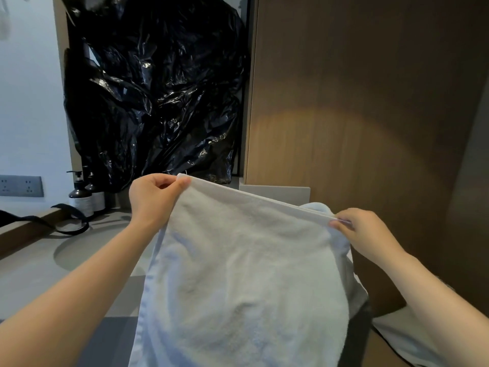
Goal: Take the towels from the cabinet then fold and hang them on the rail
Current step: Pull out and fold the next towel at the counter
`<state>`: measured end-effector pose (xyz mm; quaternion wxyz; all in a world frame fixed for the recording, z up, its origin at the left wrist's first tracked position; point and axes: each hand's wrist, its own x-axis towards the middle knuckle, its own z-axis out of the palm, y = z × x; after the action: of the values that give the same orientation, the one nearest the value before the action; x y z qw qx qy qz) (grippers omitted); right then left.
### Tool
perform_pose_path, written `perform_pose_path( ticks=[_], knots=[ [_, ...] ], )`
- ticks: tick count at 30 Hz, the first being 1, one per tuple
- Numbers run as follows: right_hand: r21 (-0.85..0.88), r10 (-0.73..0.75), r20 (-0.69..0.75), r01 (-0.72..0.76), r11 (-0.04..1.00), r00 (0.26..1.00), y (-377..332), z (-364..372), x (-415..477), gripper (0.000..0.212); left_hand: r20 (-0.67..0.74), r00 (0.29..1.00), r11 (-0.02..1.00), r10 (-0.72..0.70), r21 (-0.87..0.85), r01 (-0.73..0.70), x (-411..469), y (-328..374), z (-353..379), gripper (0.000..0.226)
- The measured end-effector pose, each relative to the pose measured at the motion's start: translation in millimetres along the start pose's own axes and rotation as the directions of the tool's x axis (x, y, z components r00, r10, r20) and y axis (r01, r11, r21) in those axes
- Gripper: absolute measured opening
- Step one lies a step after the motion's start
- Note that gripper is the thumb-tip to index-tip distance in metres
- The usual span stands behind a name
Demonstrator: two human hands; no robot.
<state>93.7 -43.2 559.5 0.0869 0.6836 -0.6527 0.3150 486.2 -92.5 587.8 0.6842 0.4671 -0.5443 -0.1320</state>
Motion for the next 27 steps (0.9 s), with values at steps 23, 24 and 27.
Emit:
perform_pose_path(
  ticks=[23,24,27],
  knots=[
    [0.295,-0.052,-0.553,0.253,0.921,0.832,-48,-97,-28,0.005,0.116,0.963,0.946,0.244,0.193,-0.262,-8,60,-26,0.013],
    [0.342,-0.015,-0.557,0.246,0.907,0.83,-47,-102,-29,0.006,0.094,0.962,0.947,0.255,0.177,-0.268,-8,63,-28,0.012],
    [0.433,0.064,-0.535,0.209,0.877,0.842,-42,-111,-31,0.009,0.052,0.969,0.959,0.241,0.141,-0.246,-5,69,-33,0.012]
  ],
)
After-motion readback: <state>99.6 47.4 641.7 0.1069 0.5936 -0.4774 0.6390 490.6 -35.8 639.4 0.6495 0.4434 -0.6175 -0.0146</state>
